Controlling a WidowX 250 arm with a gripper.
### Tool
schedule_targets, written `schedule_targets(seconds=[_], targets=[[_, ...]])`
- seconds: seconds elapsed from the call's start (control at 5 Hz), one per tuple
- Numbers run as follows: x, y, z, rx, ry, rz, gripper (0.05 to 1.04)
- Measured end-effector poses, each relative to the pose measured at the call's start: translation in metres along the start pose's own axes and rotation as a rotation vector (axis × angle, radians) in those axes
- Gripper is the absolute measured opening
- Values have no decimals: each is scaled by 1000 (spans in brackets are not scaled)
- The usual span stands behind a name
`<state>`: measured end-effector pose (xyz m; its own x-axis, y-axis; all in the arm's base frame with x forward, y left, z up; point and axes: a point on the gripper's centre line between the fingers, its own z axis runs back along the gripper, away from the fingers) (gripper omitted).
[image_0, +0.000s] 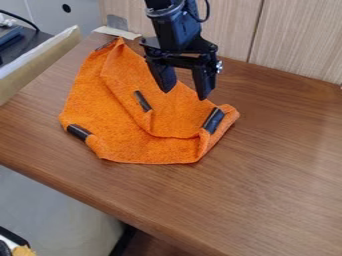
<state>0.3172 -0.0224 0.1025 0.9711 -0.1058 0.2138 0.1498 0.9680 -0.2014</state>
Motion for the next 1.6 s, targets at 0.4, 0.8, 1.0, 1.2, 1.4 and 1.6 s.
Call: schedule_targets(seconds=[0.4,0.8,1.0,1.2,1.4,1.6], targets=[[-20,14,-3,9,38,15,1000],[-54,48,24,63,-32,92,1000],[-68,71,25,120,-54,130,1000],[-79,94,21,165,-58,168,1000],[-93,115,10,197,-60,220,1000],[-103,128,1,210,-45,258,1000]])
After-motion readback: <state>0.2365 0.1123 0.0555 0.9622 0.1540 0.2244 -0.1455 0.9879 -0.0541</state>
